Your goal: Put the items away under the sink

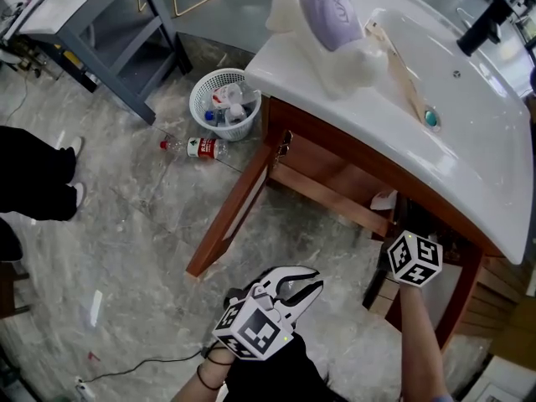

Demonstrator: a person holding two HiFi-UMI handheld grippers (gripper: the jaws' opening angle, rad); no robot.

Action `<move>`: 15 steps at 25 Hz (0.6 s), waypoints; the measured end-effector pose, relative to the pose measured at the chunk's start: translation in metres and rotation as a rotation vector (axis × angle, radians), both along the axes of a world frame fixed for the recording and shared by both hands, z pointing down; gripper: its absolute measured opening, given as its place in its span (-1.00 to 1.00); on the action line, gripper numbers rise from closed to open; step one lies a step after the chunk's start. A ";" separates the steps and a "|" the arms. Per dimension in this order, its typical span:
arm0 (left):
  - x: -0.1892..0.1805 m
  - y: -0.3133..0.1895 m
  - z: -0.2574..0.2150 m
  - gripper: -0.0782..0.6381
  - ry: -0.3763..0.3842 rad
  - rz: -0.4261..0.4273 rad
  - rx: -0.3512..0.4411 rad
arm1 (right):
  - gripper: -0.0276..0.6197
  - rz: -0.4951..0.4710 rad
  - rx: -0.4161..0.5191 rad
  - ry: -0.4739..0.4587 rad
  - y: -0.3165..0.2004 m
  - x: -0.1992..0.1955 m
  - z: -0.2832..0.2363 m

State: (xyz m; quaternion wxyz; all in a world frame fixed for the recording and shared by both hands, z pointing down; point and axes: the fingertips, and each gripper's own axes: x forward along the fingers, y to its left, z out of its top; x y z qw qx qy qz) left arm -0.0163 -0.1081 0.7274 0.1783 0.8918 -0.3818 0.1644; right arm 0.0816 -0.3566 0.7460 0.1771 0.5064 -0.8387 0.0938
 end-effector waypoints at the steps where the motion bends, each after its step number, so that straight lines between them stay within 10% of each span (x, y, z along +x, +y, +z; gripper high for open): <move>1: -0.001 0.001 0.001 -0.59 -0.002 -0.005 -0.003 | -0.65 -0.003 -0.005 0.000 0.000 0.001 0.000; 15: -0.001 0.004 0.005 -0.59 -0.010 -0.018 -0.011 | -0.62 -0.064 0.002 0.061 -0.004 -0.005 -0.002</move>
